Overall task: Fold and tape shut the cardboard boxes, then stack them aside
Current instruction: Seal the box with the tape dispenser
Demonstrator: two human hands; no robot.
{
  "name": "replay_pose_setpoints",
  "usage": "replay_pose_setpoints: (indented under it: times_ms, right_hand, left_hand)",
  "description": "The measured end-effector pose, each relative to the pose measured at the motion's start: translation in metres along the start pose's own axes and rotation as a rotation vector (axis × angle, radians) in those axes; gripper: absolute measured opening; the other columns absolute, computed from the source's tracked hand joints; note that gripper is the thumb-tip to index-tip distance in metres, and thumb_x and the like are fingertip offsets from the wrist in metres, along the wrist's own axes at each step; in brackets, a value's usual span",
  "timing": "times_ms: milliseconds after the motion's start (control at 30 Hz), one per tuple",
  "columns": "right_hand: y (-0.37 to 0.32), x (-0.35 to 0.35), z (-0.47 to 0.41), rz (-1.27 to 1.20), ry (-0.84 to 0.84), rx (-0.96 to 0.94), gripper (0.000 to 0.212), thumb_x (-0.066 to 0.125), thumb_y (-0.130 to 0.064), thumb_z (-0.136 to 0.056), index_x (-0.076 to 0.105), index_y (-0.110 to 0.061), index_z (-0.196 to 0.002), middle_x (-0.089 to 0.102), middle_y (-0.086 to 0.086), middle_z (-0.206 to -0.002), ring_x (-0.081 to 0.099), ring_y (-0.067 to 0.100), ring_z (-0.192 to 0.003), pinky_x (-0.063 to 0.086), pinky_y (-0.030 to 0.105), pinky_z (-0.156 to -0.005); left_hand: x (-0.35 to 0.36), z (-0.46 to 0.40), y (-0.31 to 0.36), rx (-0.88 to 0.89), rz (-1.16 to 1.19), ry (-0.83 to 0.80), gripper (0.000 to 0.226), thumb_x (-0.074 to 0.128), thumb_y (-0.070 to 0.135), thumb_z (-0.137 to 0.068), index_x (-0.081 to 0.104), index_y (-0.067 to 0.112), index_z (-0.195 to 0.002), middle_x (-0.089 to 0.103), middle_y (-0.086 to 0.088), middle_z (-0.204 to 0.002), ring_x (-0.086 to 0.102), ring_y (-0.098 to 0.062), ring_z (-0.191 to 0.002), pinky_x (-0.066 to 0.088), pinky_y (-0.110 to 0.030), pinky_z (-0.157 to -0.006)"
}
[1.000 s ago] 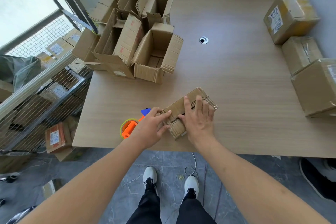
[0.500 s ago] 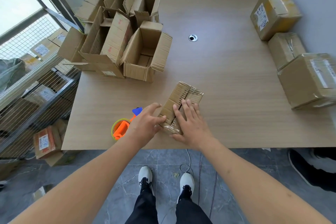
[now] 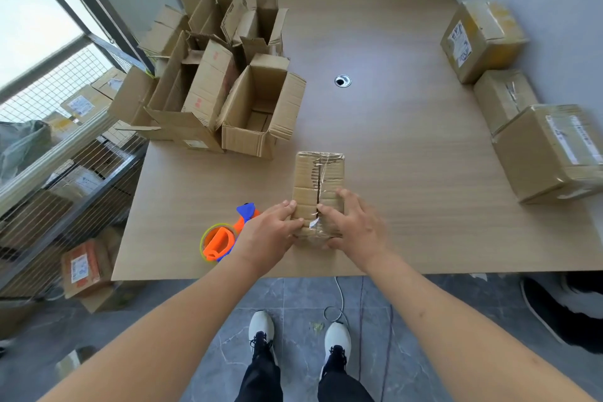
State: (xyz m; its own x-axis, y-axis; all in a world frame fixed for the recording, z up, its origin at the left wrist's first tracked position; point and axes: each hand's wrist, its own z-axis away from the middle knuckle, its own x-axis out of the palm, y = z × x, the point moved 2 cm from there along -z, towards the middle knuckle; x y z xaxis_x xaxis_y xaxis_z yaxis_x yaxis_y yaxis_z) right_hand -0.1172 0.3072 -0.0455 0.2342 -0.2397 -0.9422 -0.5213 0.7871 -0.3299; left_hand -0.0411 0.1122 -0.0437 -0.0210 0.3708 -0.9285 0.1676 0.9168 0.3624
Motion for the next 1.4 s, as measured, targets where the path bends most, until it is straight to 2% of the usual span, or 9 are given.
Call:
replay_pose_setpoints:
  times_ms: [100,167,300,500,633,700,800,933,1400]
  right_hand:
    - [0.005,-0.008,0.004,-0.098,0.007,0.231,0.08,0.092,-0.036,-0.068,0.056,-0.038,-0.139,0.047,0.002,-0.119,0.055,0.025,-0.104,0.054,0.04,-0.08]
    - [0.007,-0.006,0.006,-0.289,0.003,0.324,0.081,0.092,-0.022,-0.071,0.055,-0.034,-0.143,0.056,0.001,-0.111,0.062,0.023,-0.095,0.055,0.038,-0.083]
    - [0.006,0.001,0.012,-0.366,0.064,0.409,0.076,0.084,-0.001,-0.076,0.06,-0.03,-0.142,0.073,-0.001,-0.112,0.068,0.02,-0.099,0.046,0.023,-0.083]
    - [-0.002,0.007,0.009,-0.149,0.054,0.369,0.064,0.068,-0.002,-0.089,0.053,-0.024,-0.147,0.07,0.006,-0.109,0.068,0.03,-0.096,0.053,0.036,-0.076]
    - [-0.007,0.002,0.009,-0.091,-0.008,0.373,0.072,0.061,0.002,-0.092,0.038,-0.019,-0.156,0.065,0.01,-0.121,0.066,0.033,-0.101,0.052,0.038,-0.081]
    - [-0.011,-0.002,0.008,-0.096,-0.101,0.384,0.087,0.069,-0.007,-0.091,0.021,-0.022,-0.162,0.058,0.009,-0.128,0.063,0.031,-0.108,0.052,0.039,-0.085]
    - [-0.024,-0.005,0.006,-0.063,-0.191,0.376,0.121,0.086,-0.047,-0.077,0.002,-0.031,-0.162,0.032,0.01,-0.149,0.046,0.029,-0.13,0.047,0.041,-0.101]
    - [-0.039,0.001,-0.002,-0.066,-0.189,0.373,0.131,0.069,-0.083,-0.068,-0.01,-0.034,-0.161,-0.002,0.018,-0.166,0.02,0.037,-0.15,0.03,0.046,-0.12]
    - [-0.057,0.025,-0.024,0.172,-0.123,0.472,0.112,0.066,-0.071,-0.08,0.005,-0.019,-0.158,0.001,0.029,-0.157,0.036,0.043,-0.129,0.035,0.048,-0.109]
  left_hand:
    - [0.001,0.001,0.001,0.005,-0.015,0.009,0.051,0.103,0.015,-0.05,0.082,0.018,-0.097,0.074,-0.013,-0.118,0.074,-0.028,-0.103,0.061,-0.034,-0.079]
    - [0.005,0.001,0.001,-0.006,-0.024,0.028,0.049,0.102,0.014,-0.054,0.082,0.017,-0.098,0.073,-0.014,-0.119,0.074,-0.029,-0.104,0.061,-0.035,-0.079]
    - [0.015,0.003,0.001,-0.026,0.003,0.052,0.045,0.098,0.007,-0.06,0.081,0.016,-0.1,0.071,-0.016,-0.124,0.073,-0.031,-0.105,0.063,-0.035,-0.074]
    - [0.018,0.0,0.0,-0.041,0.043,0.101,0.043,0.094,-0.004,-0.061,0.081,0.014,-0.097,0.072,-0.015,-0.123,0.073,-0.033,-0.102,0.063,-0.034,-0.066]
    - [0.019,0.003,0.001,-0.059,0.087,0.1,0.043,0.093,-0.004,-0.063,0.08,0.013,-0.1,0.07,-0.015,-0.126,0.072,-0.034,-0.1,0.063,-0.039,-0.062]
    - [0.016,0.003,0.003,-0.052,0.111,0.087,0.044,0.093,-0.002,-0.063,0.08,0.013,-0.102,0.07,-0.015,-0.127,0.071,-0.035,-0.102,0.064,-0.041,-0.071]
    - [0.007,0.001,0.0,0.022,0.122,0.04,0.055,0.094,0.002,-0.065,0.076,0.01,-0.116,0.068,-0.012,-0.13,0.069,-0.034,-0.109,0.06,-0.043,-0.091]
    - [-0.004,0.002,-0.01,0.019,0.118,0.023,0.067,0.08,-0.012,-0.072,0.063,0.004,-0.136,0.064,-0.011,-0.137,0.065,-0.031,-0.119,0.057,-0.044,-0.098]
    - [0.0,0.001,-0.031,-0.236,-0.031,-0.12,0.06,0.066,0.008,-0.088,0.052,0.007,-0.146,0.038,-0.021,-0.158,0.038,-0.039,-0.146,0.039,-0.046,-0.116]
